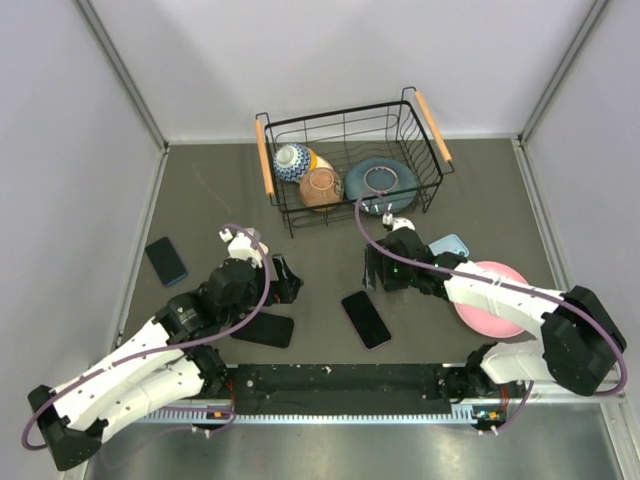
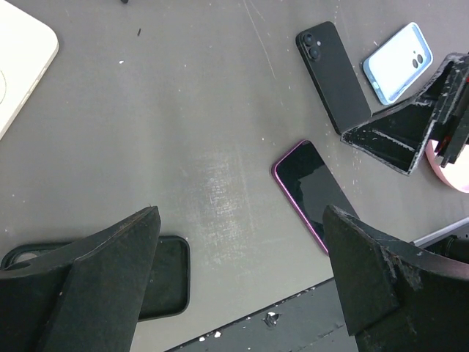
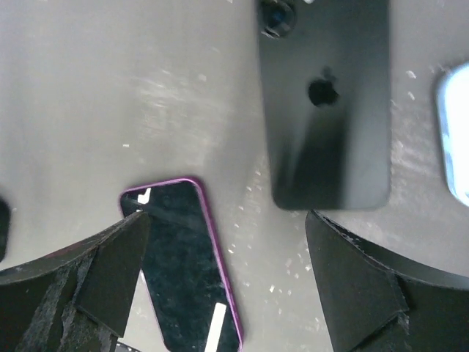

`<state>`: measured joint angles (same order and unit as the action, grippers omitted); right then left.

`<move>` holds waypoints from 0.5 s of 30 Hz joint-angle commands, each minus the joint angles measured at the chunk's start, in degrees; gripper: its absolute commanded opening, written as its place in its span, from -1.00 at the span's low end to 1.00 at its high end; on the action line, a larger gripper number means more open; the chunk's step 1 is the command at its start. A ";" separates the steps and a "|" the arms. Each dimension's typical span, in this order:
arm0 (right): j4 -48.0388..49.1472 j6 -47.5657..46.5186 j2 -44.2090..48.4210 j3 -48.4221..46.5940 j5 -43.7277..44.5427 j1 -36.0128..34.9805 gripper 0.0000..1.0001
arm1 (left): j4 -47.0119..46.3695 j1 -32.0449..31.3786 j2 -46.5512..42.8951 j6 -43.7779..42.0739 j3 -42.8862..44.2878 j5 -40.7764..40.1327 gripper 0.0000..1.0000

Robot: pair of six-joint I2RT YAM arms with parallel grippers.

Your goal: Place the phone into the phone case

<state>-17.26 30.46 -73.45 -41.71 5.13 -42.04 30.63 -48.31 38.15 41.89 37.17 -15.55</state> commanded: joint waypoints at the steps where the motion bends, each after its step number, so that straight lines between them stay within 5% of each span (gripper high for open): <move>1: -10.92 11.27 -1.51 -3.36 13.38 1.16 0.73 | -1.89 1.03 0.43 -0.49 0.10 1.75 0.96; 6: -15.88 20.94 0.32 -5.83 19.30 9.95 0.56 | -1.81 1.29 0.96 -0.32 0.63 2.89 0.95; 9: -16.84 22.63 -0.02 -8.11 21.94 13.21 0.09 | -1.80 1.38 0.44 -0.49 0.10 2.63 0.95; 15: -20.87 28.50 -5.10 -11.45 24.40 16.64 0.01 | -1.19 1.29 -0.53 -0.23 -0.25 2.28 0.94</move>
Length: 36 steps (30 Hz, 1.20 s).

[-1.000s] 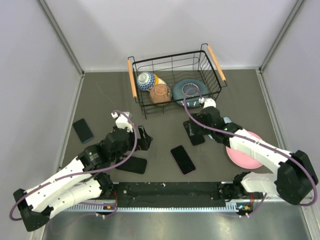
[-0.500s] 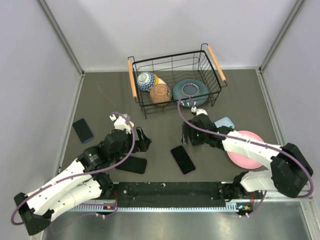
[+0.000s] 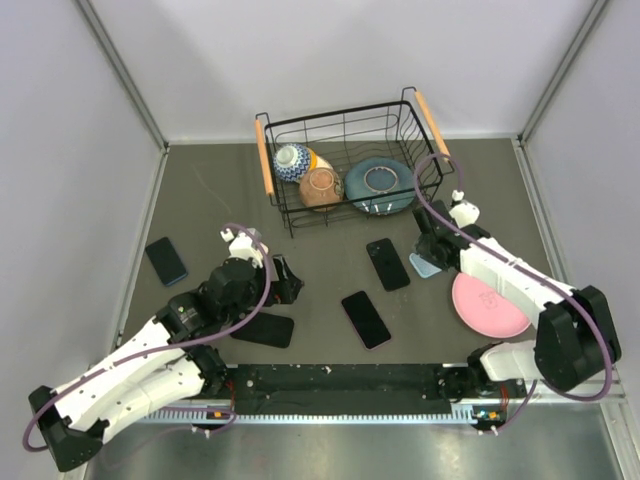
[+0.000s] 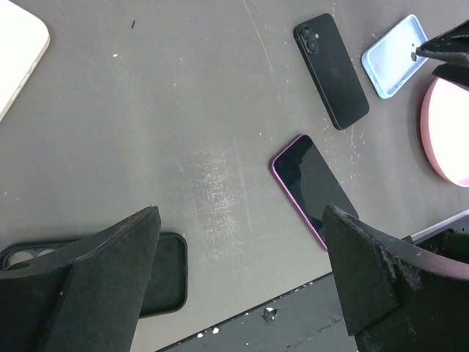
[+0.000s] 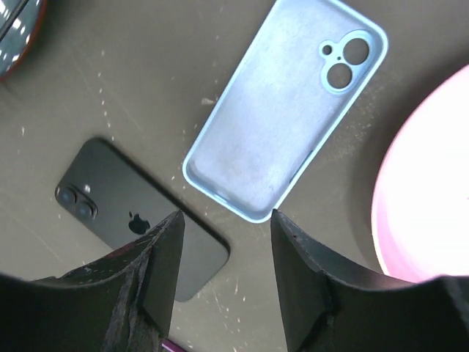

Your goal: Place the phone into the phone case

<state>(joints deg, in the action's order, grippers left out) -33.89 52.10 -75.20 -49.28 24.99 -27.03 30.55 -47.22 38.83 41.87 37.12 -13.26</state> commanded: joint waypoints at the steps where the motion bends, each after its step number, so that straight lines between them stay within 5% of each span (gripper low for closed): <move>1: -6.26 8.97 -4.68 -4.85 5.15 1.71 -0.07 | -1.01 0.29 -1.39 -0.29 -0.21 -0.02 0.94; 14: -15.86 24.71 -14.54 -9.61 4.80 2.59 -0.19 | 0.74 0.29 -2.62 -1.44 0.14 -1.33 0.93; 32: -15.68 29.55 -18.84 -8.12 4.36 2.77 -0.15 | 0.74 0.29 -2.88 -1.79 -0.47 -2.30 0.93; 36: -13.31 28.77 -20.33 -7.67 2.78 2.77 -0.27 | 0.57 0.29 -2.79 -1.96 -0.56 -2.13 0.93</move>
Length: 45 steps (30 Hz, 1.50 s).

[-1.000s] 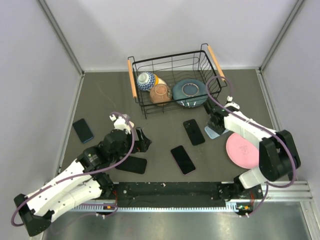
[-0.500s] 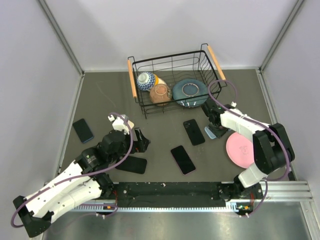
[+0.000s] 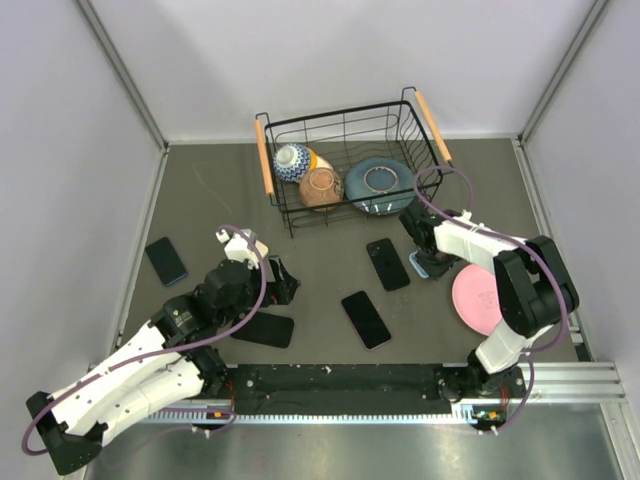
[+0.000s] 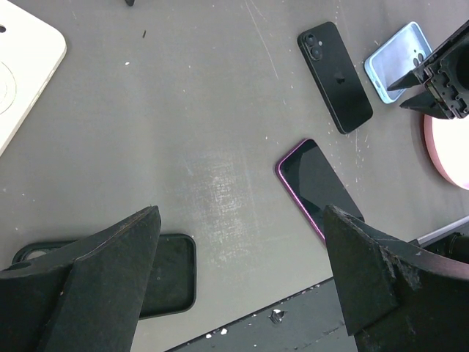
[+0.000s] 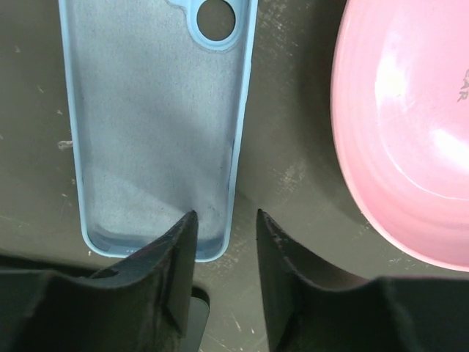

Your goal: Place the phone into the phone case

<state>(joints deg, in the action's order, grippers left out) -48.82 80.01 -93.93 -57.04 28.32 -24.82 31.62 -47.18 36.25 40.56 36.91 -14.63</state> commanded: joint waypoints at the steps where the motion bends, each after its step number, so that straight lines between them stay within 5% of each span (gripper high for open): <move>1: 1.71 0.77 -1.78 0.34 -0.89 0.47 -0.33 | -0.50 0.24 -0.13 -0.83 -0.26 -0.75 0.93; 8: 1.97 -2.74 5.05 0.52 2.53 0.47 -1.00 | -0.24 0.24 0.75 -1.35 0.97 -0.05 0.93; 20: 1.62 -19.35 21.68 -2.64 6.22 -1.54 -1.00 | -0.42 0.42 1.45 -2.76 2.82 4.53 0.88; 30: 7.93 -28.85 30.91 0.25 -0.78 -15.33 -1.00 | 4.42 0.86 3.48 -4.17 6.51 0.84 0.88; 38: 34.02 -32.72 28.03 7.99 -11.79 -31.50 -1.00 | 7.58 2.44 1.63 -1.88 8.36 -1.90 0.88; 45: 37.83 -31.59 13.88 5.53 -10.65 -38.02 -1.00 | 7.94 2.62 0.14 -1.62 6.43 -1.28 0.87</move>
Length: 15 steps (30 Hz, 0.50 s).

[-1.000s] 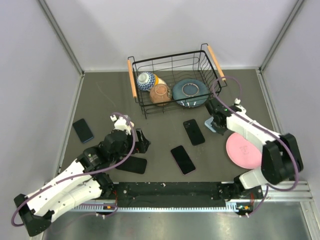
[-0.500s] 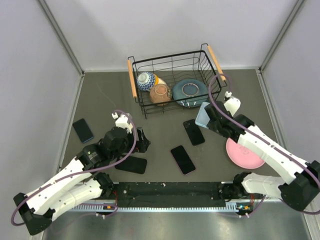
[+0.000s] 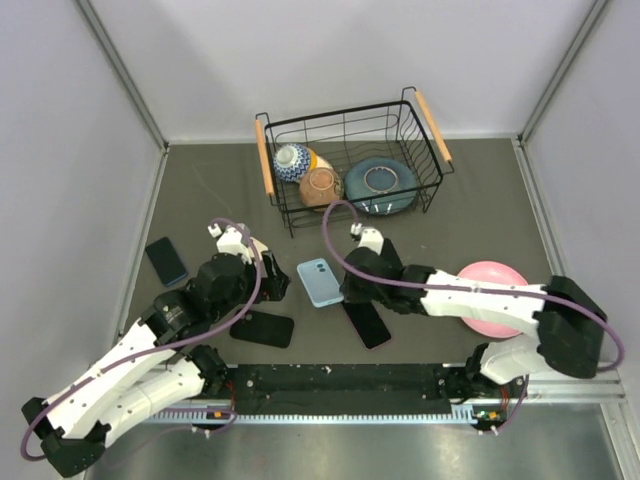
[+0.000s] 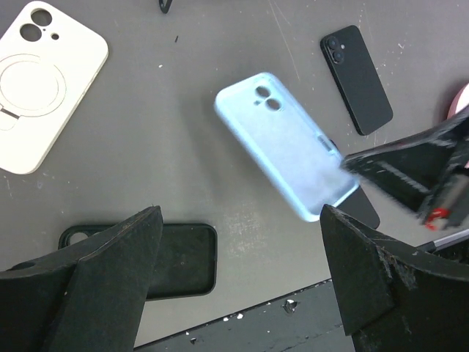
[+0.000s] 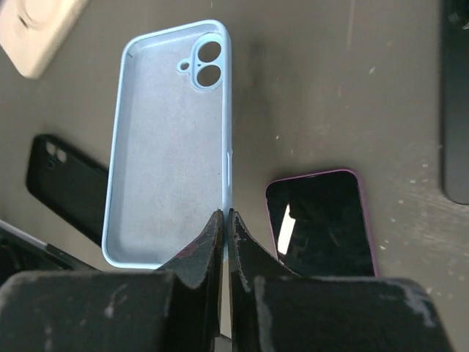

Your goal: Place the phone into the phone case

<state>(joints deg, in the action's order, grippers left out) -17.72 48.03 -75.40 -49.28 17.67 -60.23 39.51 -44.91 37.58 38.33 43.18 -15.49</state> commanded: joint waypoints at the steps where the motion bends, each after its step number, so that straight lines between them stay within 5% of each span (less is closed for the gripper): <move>1: 6.55 1.96 -6.67 -2.23 0.17 -2.88 -1.00 | 0.04 0.34 -1.72 0.87 -0.20 -0.42 0.87; 10: 3.14 9.44 -13.02 -1.70 4.92 -8.24 -0.96 | -0.84 0.43 -2.52 2.01 -2.14 -2.87 0.89; 15: -0.74 8.14 -10.93 -1.44 5.53 -8.24 -0.25 | -0.22 0.43 -1.55 0.61 -1.26 -2.80 0.90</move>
<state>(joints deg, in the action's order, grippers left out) -16.49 56.16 -88.49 -49.19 20.60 -67.75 40.16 -44.75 35.42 39.35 41.15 -17.15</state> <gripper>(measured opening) 0.277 0.951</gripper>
